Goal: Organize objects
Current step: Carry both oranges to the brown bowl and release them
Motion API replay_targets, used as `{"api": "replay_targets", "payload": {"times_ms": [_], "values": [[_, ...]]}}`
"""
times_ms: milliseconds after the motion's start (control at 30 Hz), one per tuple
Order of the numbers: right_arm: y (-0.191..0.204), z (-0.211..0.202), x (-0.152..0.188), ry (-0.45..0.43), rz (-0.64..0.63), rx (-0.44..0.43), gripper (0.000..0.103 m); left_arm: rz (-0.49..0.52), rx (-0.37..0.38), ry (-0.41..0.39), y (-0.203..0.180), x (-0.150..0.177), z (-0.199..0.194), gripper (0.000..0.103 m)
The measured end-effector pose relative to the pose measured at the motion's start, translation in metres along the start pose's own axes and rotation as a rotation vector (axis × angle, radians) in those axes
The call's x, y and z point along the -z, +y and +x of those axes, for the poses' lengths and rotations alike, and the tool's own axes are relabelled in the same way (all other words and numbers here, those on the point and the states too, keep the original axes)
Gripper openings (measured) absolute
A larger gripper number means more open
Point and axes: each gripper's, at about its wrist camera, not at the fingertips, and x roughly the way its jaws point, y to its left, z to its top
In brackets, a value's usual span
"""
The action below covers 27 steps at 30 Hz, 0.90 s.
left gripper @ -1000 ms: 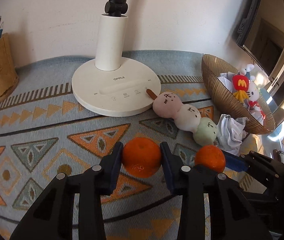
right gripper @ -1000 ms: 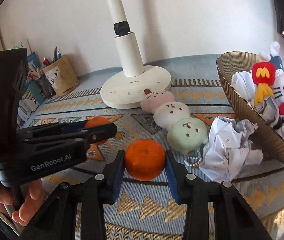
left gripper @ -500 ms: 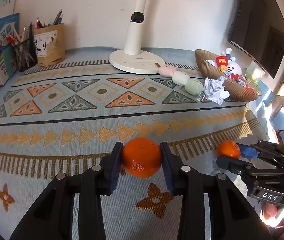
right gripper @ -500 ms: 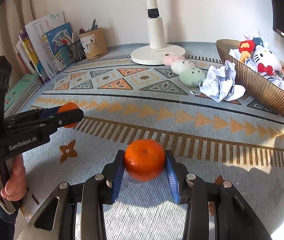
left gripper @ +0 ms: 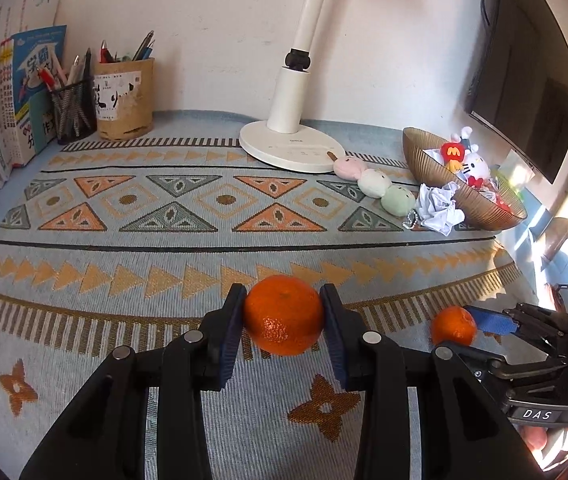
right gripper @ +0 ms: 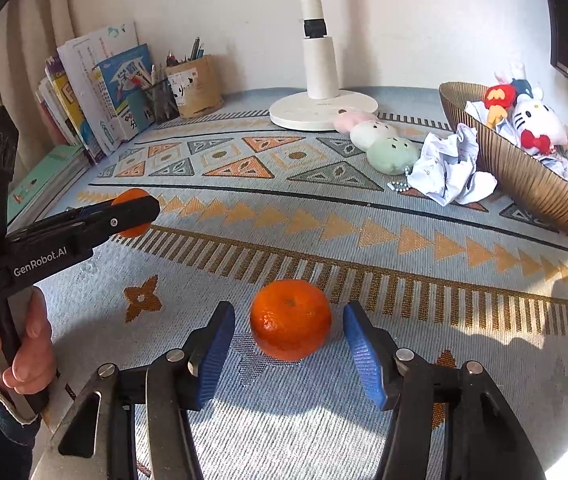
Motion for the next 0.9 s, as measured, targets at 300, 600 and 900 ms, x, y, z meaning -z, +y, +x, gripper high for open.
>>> {"api": "replay_targets", "payload": {"times_ms": [300, 600, 900], "values": [[-0.001, -0.011, 0.001, -0.075, -0.002, 0.023, 0.038, -0.023, -0.033, 0.0, 0.003, 0.0, 0.001, 0.034], [-0.04, -0.049, -0.011, -0.152, 0.151, -0.006, 0.038, -0.046, -0.03, 0.065, 0.002, -0.008, 0.007, 0.034], [-0.164, -0.136, -0.087, -0.454, 0.36, 0.34, 0.038, 0.029, 0.161, -0.068, -0.096, -0.121, 0.02, 0.034]]}}
